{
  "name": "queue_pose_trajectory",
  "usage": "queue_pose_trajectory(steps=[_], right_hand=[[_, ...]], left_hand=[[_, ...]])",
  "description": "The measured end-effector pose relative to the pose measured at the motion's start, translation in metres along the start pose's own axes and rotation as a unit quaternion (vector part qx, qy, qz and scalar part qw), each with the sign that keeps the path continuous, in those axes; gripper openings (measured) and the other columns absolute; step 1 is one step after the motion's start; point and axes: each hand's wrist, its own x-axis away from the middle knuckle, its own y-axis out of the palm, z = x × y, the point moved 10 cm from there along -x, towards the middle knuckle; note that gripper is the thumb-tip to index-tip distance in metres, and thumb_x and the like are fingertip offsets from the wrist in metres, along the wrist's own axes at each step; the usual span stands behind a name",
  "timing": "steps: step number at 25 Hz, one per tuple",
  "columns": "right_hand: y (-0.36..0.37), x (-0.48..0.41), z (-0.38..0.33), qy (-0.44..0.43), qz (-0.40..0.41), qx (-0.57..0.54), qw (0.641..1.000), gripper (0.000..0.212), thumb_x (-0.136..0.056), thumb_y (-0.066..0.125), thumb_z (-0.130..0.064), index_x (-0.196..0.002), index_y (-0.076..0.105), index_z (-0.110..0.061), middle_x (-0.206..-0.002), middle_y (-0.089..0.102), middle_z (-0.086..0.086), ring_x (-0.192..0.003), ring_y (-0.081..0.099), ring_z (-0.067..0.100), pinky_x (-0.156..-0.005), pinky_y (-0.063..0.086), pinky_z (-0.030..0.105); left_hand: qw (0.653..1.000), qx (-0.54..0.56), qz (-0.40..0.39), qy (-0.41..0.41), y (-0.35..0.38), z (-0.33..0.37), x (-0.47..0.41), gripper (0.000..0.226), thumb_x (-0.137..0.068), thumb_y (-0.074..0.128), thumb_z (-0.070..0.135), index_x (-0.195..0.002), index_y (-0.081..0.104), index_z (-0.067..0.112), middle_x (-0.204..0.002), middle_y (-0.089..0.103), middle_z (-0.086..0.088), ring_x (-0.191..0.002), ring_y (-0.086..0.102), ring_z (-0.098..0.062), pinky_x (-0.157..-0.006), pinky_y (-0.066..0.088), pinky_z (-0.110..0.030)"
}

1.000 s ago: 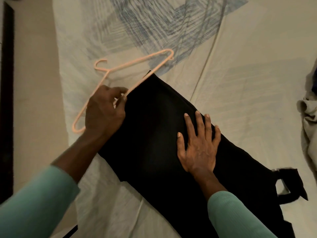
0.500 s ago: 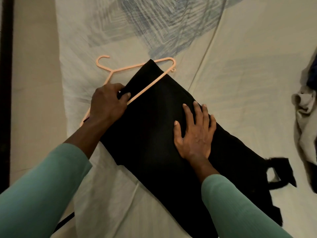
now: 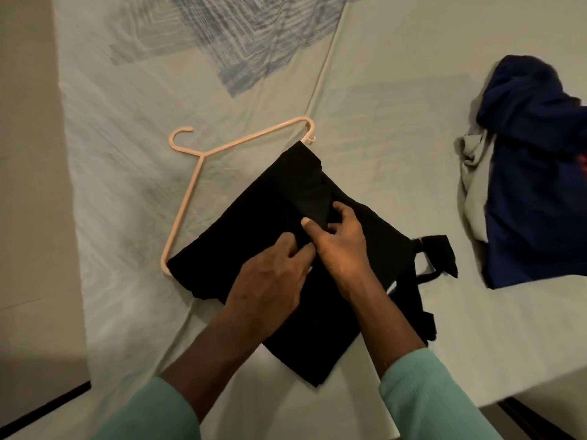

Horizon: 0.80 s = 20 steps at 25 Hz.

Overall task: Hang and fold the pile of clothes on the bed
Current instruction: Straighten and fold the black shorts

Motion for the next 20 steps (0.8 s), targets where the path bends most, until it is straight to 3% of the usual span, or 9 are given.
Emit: queue_pose_trajectory(steps=[3, 5, 7, 10, 12, 15, 18, 20], right_hand=[[-0.006, 0.004, 0.008, -0.012, -0.006, 0.032, 0.999, 0.075, -0.095, 0.072, -0.041, -0.159, 0.032, -0.033, -0.115, 0.060, -0.007, -0.110, 0.064, 0.015, -0.102, 0.055, 0.042], [-0.003, 0.011, 0.004, -0.037, 0.001, 0.074, 0.997, 0.088, -0.091, 0.074, -0.049, -0.161, 0.025, -0.030, -0.127, 0.060, -0.002, -0.120, 0.062, 0.020, -0.104, 0.053, 0.043], [0.005, 0.015, -0.011, -0.084, 0.009, 0.153, 0.985, 0.110, -0.085, 0.077, -0.056, -0.164, 0.006, -0.033, -0.144, 0.053, 0.007, -0.129, 0.057, 0.027, -0.107, 0.049, 0.048], [0.018, 0.016, -0.033, -0.152, 0.009, 0.297, 0.943, 0.111, -0.093, 0.072, -0.036, -0.162, -0.016, -0.039, -0.132, 0.049, 0.015, -0.101, 0.061, 0.027, -0.095, 0.051, 0.046], [0.009, 0.016, -0.041, -0.180, 0.027, 0.279, 0.943, 0.099, -0.097, 0.062, -0.020, -0.164, -0.008, -0.036, -0.117, 0.055, 0.012, -0.093, 0.061, 0.024, -0.090, 0.054, 0.045], [-0.040, 0.012, -0.028, -0.151, 0.073, 0.124, 0.978, 0.076, -0.099, 0.052, -0.008, -0.164, 0.016, -0.028, -0.112, 0.058, -0.003, -0.098, 0.063, 0.017, -0.091, 0.055, 0.035], [-0.094, 0.010, 0.005, -0.080, 0.109, 0.010, 0.991, 0.060, -0.101, 0.054, -0.011, -0.155, 0.038, -0.031, -0.133, 0.061, 0.003, -0.111, 0.067, 0.021, -0.100, 0.058, 0.039], [-0.117, 0.012, 0.021, -0.068, 0.118, 0.012, 0.991, 0.052, -0.102, 0.057, -0.011, -0.148, 0.047, -0.032, -0.131, 0.063, 0.004, -0.110, 0.067, 0.018, -0.099, 0.059, 0.038]], left_hand=[[0.998, -0.056, -0.006, -0.042, 0.009, -0.006, 0.025, 0.060, -0.087, 0.073, 0.022, -0.145, 0.057, 0.018, -0.114, 0.055, -0.006, -0.087, 0.057, -0.017, -0.069, 0.049, -0.028], [0.988, -0.123, -0.003, -0.091, 0.002, -0.019, 0.041, 0.064, -0.083, 0.075, 0.026, -0.144, 0.058, 0.018, -0.116, 0.058, -0.010, -0.095, 0.058, -0.027, -0.077, 0.047, -0.041], [0.981, -0.145, -0.002, -0.128, -0.006, -0.032, 0.055, 0.062, -0.079, 0.078, 0.024, -0.139, 0.062, 0.019, -0.107, 0.061, -0.009, -0.092, 0.059, -0.030, -0.081, 0.043, -0.044], [0.990, -0.065, -0.002, -0.126, -0.008, -0.035, 0.073, 0.056, -0.082, 0.080, 0.014, -0.135, 0.065, 0.019, -0.101, 0.060, -0.004, -0.079, 0.060, -0.022, -0.068, 0.048, -0.035], [0.995, -0.017, 0.005, -0.103, -0.009, -0.023, 0.080, 0.051, -0.086, 0.078, 0.012, -0.135, 0.066, 0.015, -0.103, 0.059, -0.004, -0.077, 0.056, -0.015, -0.062, 0.043, -0.020], [0.998, 0.012, 0.023, -0.057, -0.012, 0.004, 0.083, 0.050, -0.087, 0.076, 0.013, -0.135, 0.065, 0.011, -0.106, 0.059, -0.003, -0.079, 0.052, -0.008, -0.066, 0.032, -0.008], [0.998, 0.045, 0.021, -0.040, -0.003, 0.033, 0.086, 0.052, -0.085, 0.077, 0.014, -0.136, 0.065, 0.010, -0.105, 0.058, -0.001, -0.073, 0.053, -0.006, -0.059, 0.041, -0.010], [0.997, 0.060, 0.014, -0.044, 0.012, 0.054, 0.089, 0.055, -0.085, 0.079, 0.014, -0.137, 0.064, 0.010, -0.106, 0.058, -0.001, -0.071, 0.056, -0.008, -0.057, 0.053, -0.018]])
